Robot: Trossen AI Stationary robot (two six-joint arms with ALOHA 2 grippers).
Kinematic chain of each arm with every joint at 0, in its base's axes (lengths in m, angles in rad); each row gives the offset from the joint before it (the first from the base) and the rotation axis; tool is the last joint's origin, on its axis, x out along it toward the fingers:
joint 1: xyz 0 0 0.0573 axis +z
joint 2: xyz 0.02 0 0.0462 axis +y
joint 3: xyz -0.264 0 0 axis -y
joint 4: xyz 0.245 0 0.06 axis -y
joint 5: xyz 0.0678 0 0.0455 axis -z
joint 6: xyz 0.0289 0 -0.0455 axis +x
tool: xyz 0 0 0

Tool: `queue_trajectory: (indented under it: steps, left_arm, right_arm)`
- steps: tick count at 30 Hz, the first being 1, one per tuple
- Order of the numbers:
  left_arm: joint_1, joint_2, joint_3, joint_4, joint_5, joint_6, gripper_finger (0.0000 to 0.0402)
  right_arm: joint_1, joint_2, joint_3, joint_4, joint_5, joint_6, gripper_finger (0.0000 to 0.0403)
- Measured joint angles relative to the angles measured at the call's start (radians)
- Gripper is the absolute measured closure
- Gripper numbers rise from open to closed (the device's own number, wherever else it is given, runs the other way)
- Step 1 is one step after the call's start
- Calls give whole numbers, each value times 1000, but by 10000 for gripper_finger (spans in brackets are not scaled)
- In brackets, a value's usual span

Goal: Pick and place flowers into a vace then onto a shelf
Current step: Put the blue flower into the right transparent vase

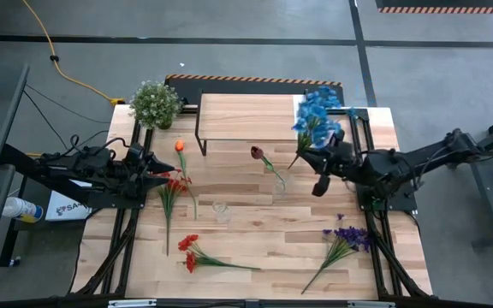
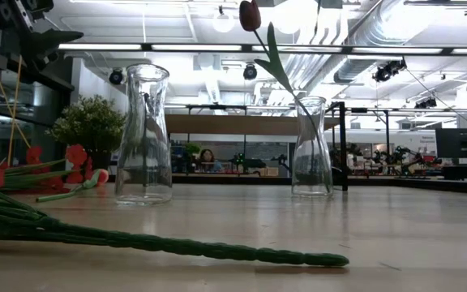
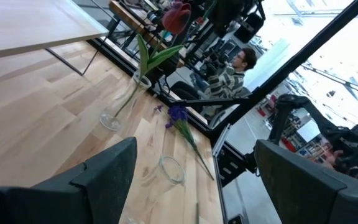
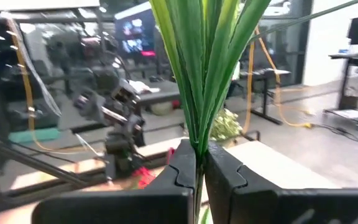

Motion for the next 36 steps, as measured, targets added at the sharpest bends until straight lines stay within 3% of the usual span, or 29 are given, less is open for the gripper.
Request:
queue_trajectory:
  steps: [16, 19, 28, 36]
  left_arm:
    - [0, 0, 0, -1, -3, 0, 43]
    - [0, 0, 0, -3, -3, 0, 43]
    - [0, 0, 0, -24, -3, -2, 43]
    - [0, 0, 0, -24, -3, -3, 43]
  right_arm:
    - [0, 60, -7, -214, 124, 242, 392]
    - [0, 59, -66, -132, 129, 247, 396]
    - [0, 59, -283, 329, 135, 205, 397]
    - [0, 59, -329, 381, 139, 203, 396]
